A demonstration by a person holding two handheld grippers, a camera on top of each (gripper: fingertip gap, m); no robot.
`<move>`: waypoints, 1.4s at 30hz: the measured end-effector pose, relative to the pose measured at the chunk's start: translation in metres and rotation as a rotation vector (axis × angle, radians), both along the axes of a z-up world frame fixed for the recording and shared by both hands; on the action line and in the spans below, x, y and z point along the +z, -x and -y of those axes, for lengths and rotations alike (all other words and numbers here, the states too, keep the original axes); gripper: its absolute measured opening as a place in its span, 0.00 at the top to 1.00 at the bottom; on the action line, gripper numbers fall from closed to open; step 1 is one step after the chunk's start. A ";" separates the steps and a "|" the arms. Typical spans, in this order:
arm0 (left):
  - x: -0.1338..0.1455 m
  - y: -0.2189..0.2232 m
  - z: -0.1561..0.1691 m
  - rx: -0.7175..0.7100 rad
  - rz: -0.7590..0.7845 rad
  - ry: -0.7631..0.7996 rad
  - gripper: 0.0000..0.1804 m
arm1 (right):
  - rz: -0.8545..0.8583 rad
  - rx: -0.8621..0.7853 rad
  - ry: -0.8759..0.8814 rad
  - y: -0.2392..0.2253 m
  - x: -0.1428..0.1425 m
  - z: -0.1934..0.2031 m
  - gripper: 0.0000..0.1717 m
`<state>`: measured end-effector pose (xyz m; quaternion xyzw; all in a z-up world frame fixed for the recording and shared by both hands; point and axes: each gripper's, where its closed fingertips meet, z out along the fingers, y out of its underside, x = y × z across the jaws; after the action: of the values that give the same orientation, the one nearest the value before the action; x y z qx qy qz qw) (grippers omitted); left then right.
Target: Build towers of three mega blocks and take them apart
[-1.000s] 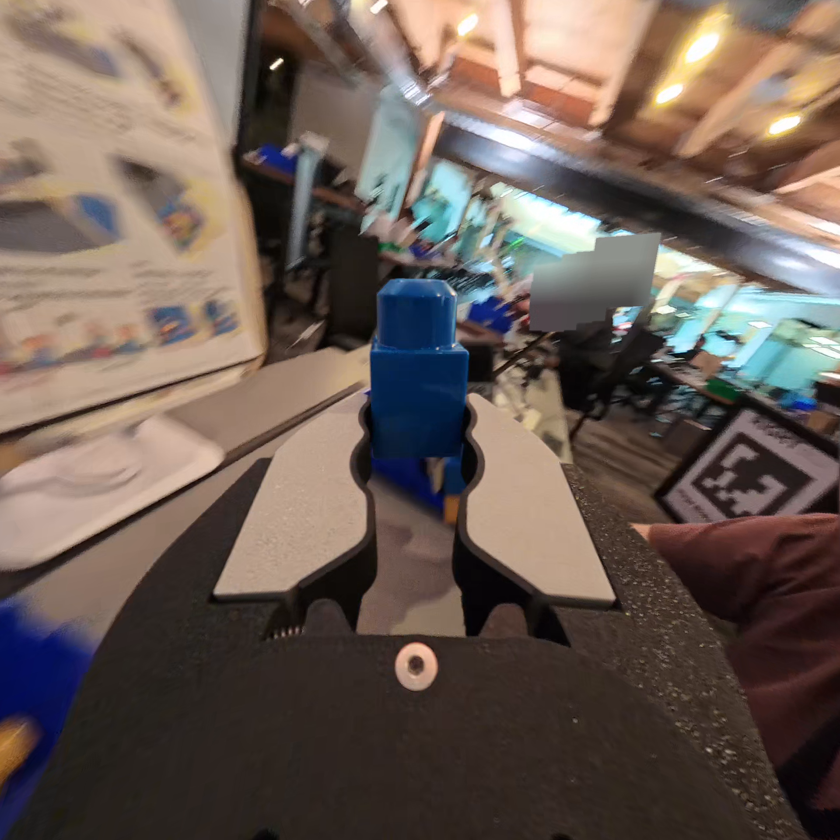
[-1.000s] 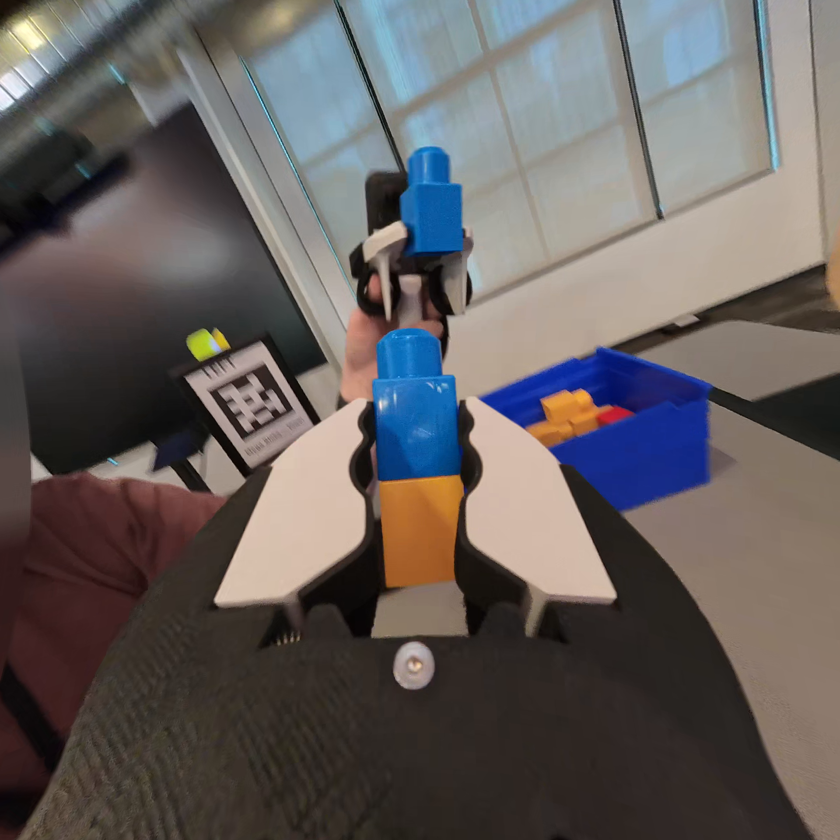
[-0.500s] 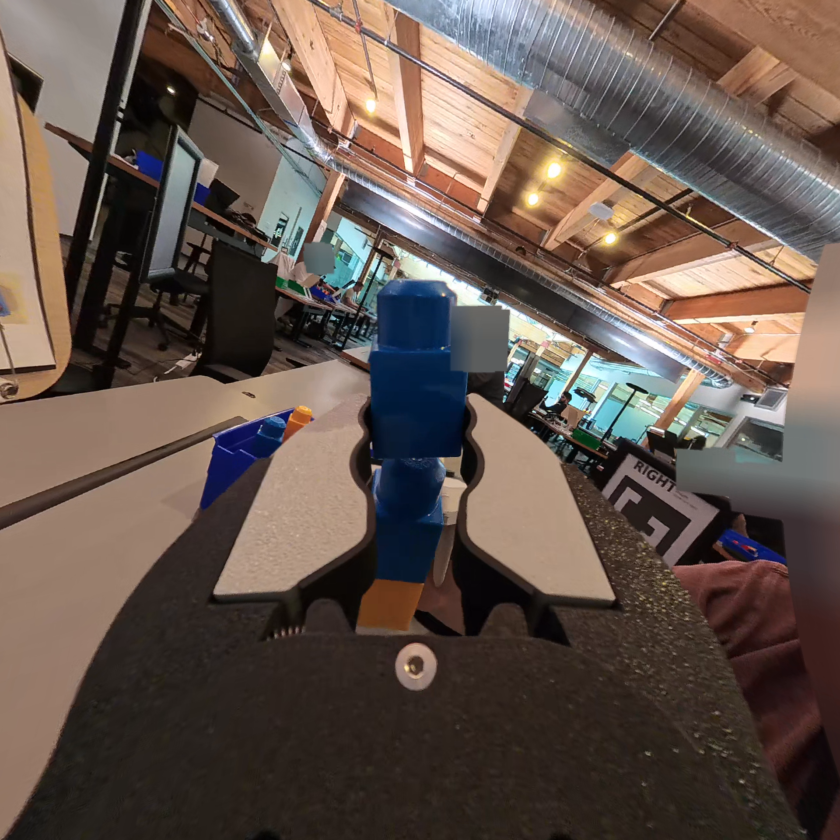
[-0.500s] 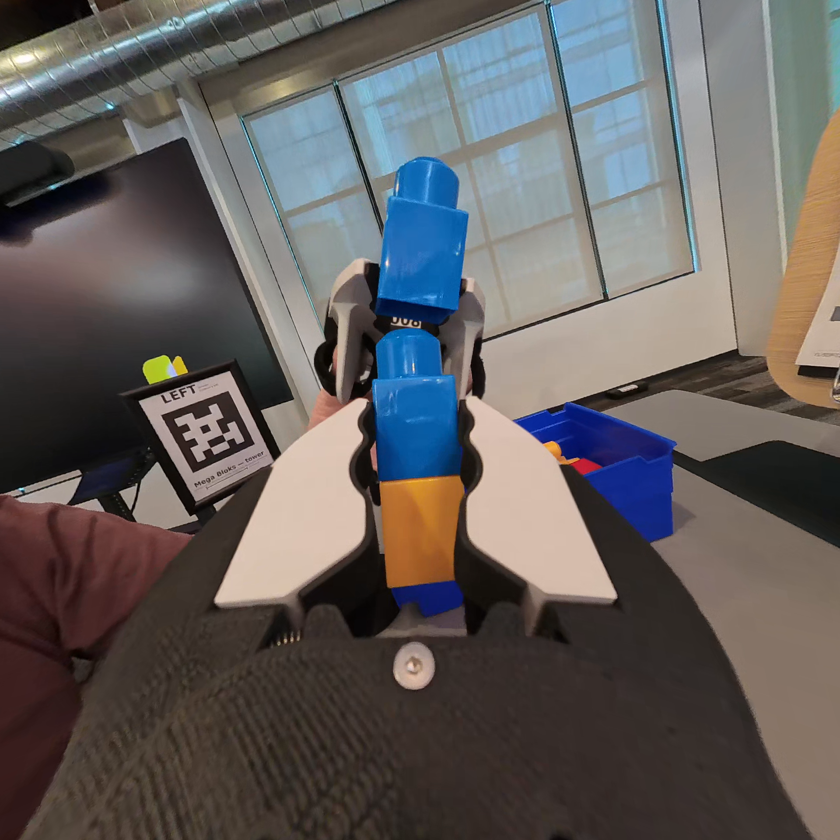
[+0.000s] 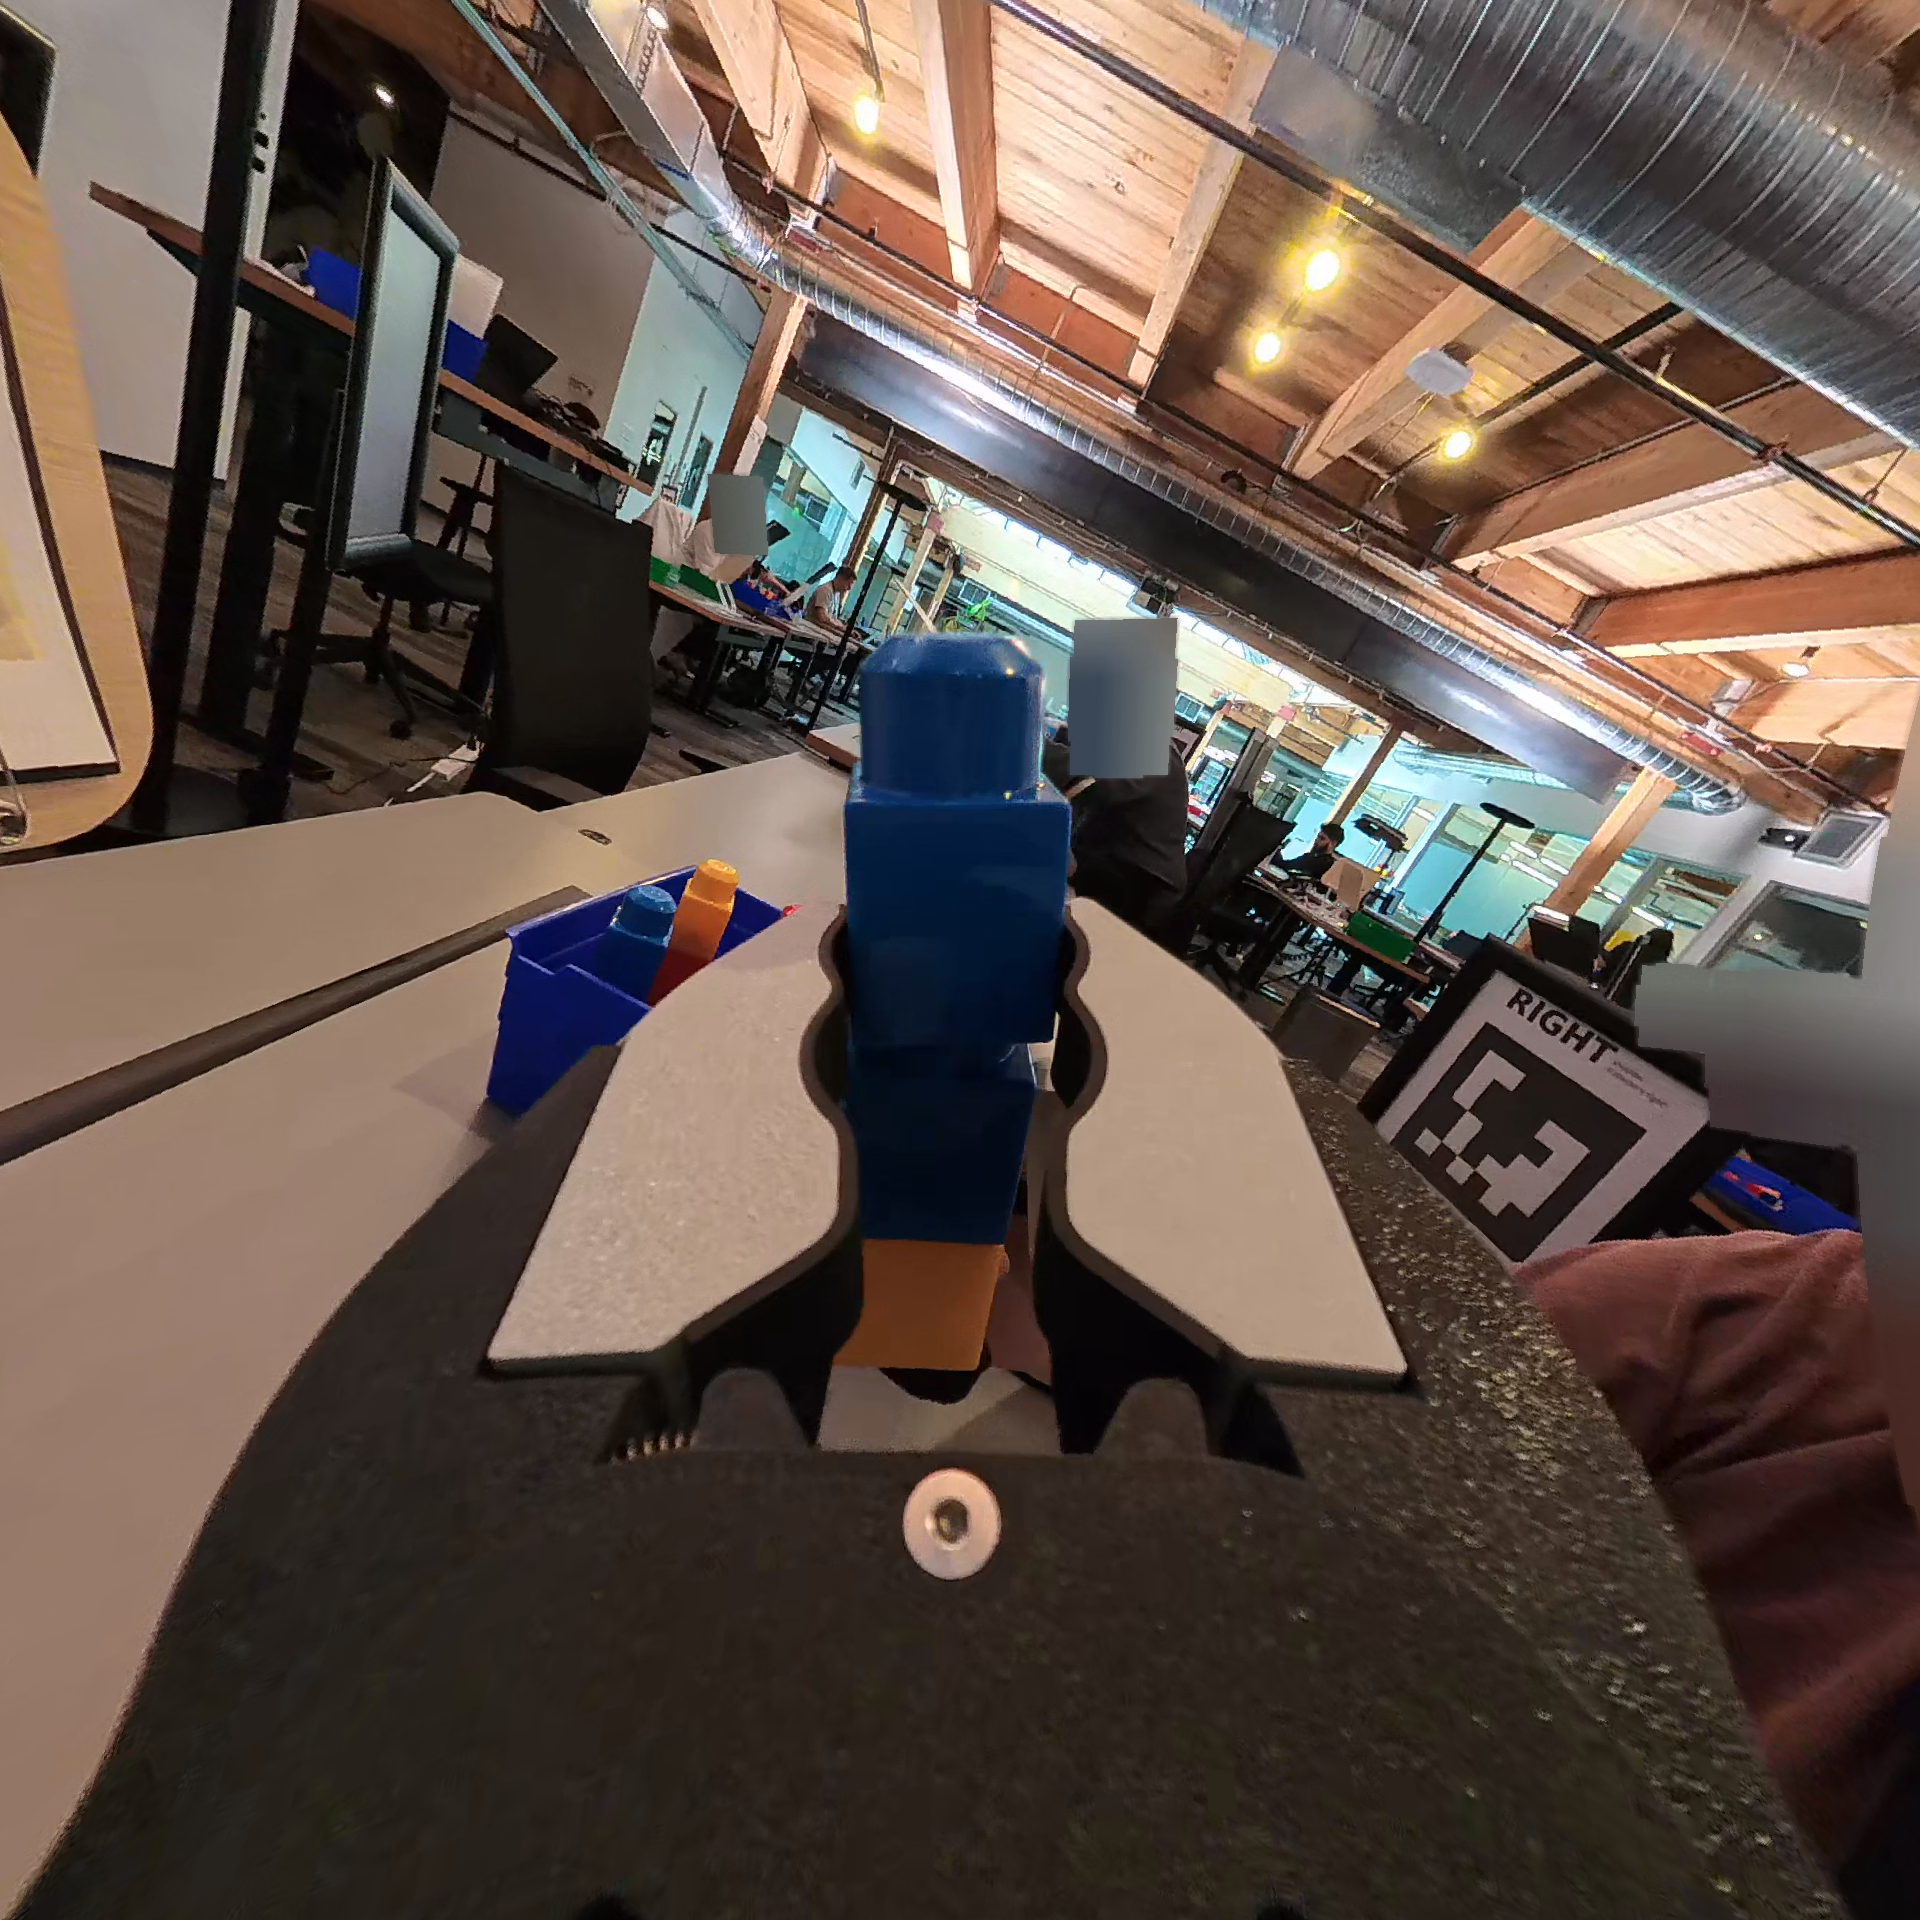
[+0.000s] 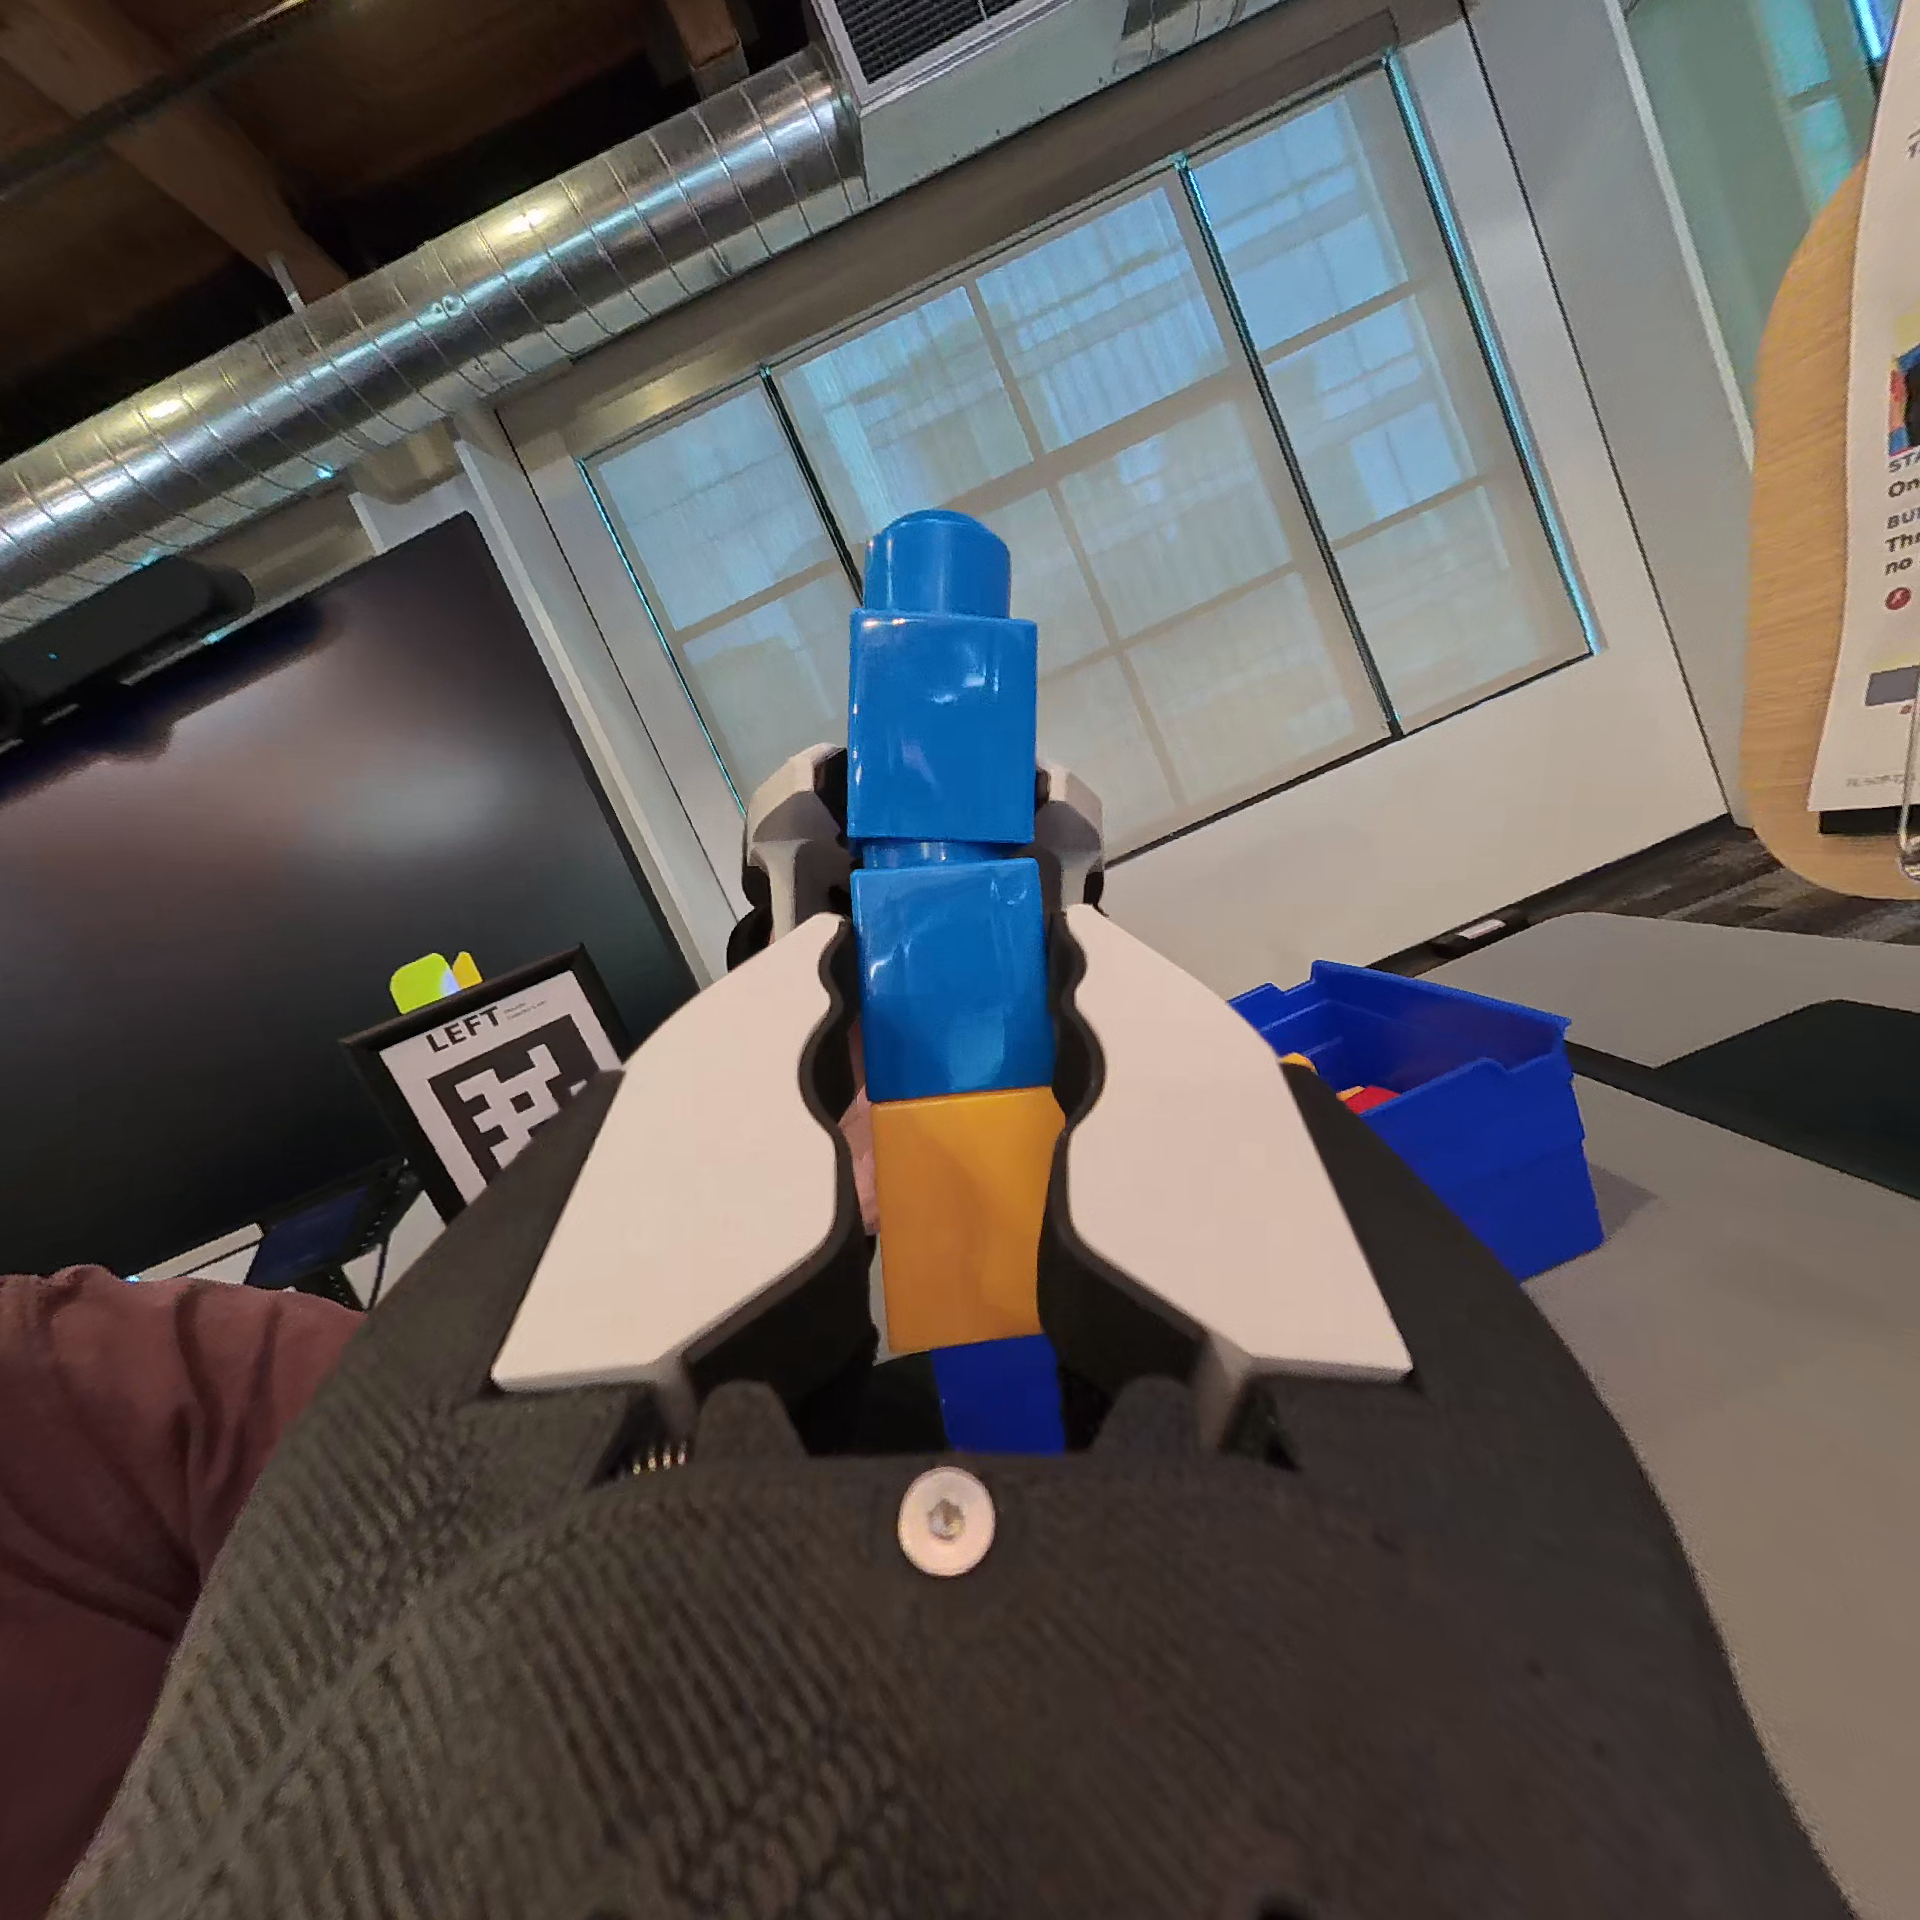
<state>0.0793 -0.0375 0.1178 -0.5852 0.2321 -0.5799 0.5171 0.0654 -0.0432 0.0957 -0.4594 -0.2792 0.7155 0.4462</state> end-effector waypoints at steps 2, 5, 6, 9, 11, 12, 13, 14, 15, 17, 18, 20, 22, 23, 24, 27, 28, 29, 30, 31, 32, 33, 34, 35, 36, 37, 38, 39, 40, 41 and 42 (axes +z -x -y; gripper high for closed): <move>0.001 -0.001 0.000 0.008 0.008 -0.008 0.80 | -0.017 -0.006 0.013 -0.001 0.001 0.000 0.80; -0.003 -0.004 -0.003 0.043 -0.012 -0.028 0.80 | -0.041 -0.002 0.064 -0.003 0.001 -0.003 0.80; -0.003 -0.004 -0.004 0.049 -0.009 -0.028 0.80 | -0.044 0.010 0.075 -0.002 0.000 -0.003 0.80; -0.006 -0.002 -0.005 0.043 -0.030 -0.015 0.80 | -0.009 0.024 0.051 0.001 -0.003 -0.003 0.80; -0.005 -0.001 -0.003 0.027 -0.051 -0.012 0.80 | 0.057 0.060 0.017 0.007 -0.006 0.003 0.80; -0.005 -0.001 -0.001 0.017 -0.064 -0.012 0.80 | 0.082 0.077 -0.005 0.008 -0.006 0.006 0.80; -0.003 -0.001 0.001 0.004 -0.060 -0.012 0.80 | 0.095 0.089 -0.024 0.009 -0.004 0.009 0.80; 0.000 -0.001 0.004 -0.011 -0.046 -0.006 0.80 | 0.107 0.093 -0.034 0.010 -0.003 0.011 0.79; 0.002 -0.001 0.005 -0.024 -0.029 0.001 0.80 | 0.125 0.089 -0.039 0.011 -0.004 0.011 0.76; 0.003 0.000 0.006 -0.038 -0.014 0.010 0.80 | 0.169 0.094 -0.059 0.014 -0.007 0.013 0.72; 0.004 0.001 0.005 -0.034 -0.017 0.007 0.80 | 0.181 0.106 -0.070 0.015 -0.009 0.016 0.73; 0.003 0.001 0.007 -0.041 -0.038 -0.002 0.80 | 0.191 0.132 -0.081 0.015 -0.010 0.020 0.79; 0.001 0.000 0.009 -0.047 -0.076 -0.011 0.80 | 0.213 0.132 -0.103 0.016 -0.012 0.022 0.79; 0.001 0.000 0.010 -0.054 -0.085 -0.016 0.80 | 0.220 0.131 -0.113 0.016 -0.012 0.022 0.79; 0.001 0.000 0.011 -0.061 -0.096 -0.021 0.80 | 0.227 0.134 -0.114 0.016 -0.012 0.023 0.79; -0.002 0.000 0.013 -0.069 -0.136 -0.029 0.80 | 0.224 0.156 -0.109 0.015 -0.013 0.024 0.79; -0.004 0.001 0.012 -0.065 -0.152 -0.033 0.80 | 0.218 0.165 -0.104 0.015 -0.013 0.024 0.79; -0.005 0.001 0.012 -0.063 -0.162 -0.034 0.80 | 0.215 0.176 -0.098 0.014 -0.014 0.023 0.80; -0.006 0.000 0.013 -0.067 -0.172 -0.034 0.81 | 0.217 0.185 -0.099 0.014 -0.014 0.024 0.79; -0.007 0.000 0.013 -0.074 -0.179 -0.032 0.80 | 0.223 0.190 -0.107 0.014 -0.015 0.024 0.79; -0.007 -0.001 0.015 -0.092 -0.180 -0.026 0.81 | 0.229 0.197 -0.119 0.014 -0.015 0.026 0.79; -0.007 -0.001 0.017 -0.112 -0.178 -0.023 0.80 | 0.229 0.206 -0.133 0.013 -0.015 0.028 0.79; -0.007 -0.002 0.020 -0.129 -0.178 -0.027 0.80 | 0.228 0.214 -0.142 0.012 -0.014 0.029 0.79; -0.007 -0.003 0.020 -0.128 -0.184 -0.033 0.80 | 0.228 0.218 -0.146 0.012 -0.014 0.030 0.79; -0.006 -0.003 0.021 -0.123 -0.186 -0.041 0.80 | 0.226 0.219 -0.146 0.011 -0.013 0.030 0.79; -0.006 -0.003 0.020 -0.121 -0.184 -0.043 0.80 | 0.222 0.221 -0.141 0.011 -0.013 0.029 0.79; -0.006 -0.003 0.020 -0.117 -0.184 -0.042 0.80 | 0.217 0.223 -0.137 0.011 -0.013 0.029 0.79; -0.006 -0.003 0.019 -0.111 -0.186 -0.043 0.80 | 0.217 0.220 -0.138 0.012 -0.013 0.029 0.79; -0.006 -0.002 0.019 -0.104 -0.194 -0.047 0.80 | 0.225 0.209 -0.146 0.013 -0.013 0.028 0.79; -0.005 -0.001 0.018 -0.096 -0.197 -0.052 0.80 | 0.238 0.193 -0.156 0.013 -0.013 0.028 0.79; -0.001 0.001 0.017 -0.081 -0.181 -0.060 0.80 | 0.254 0.176 -0.168 0.014 -0.014 0.028 0.79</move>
<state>0.0785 -0.0550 0.1168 -0.6097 0.3184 -0.5378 0.4875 0.0514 -0.0708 0.0816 -0.4808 -0.4315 0.6621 0.3798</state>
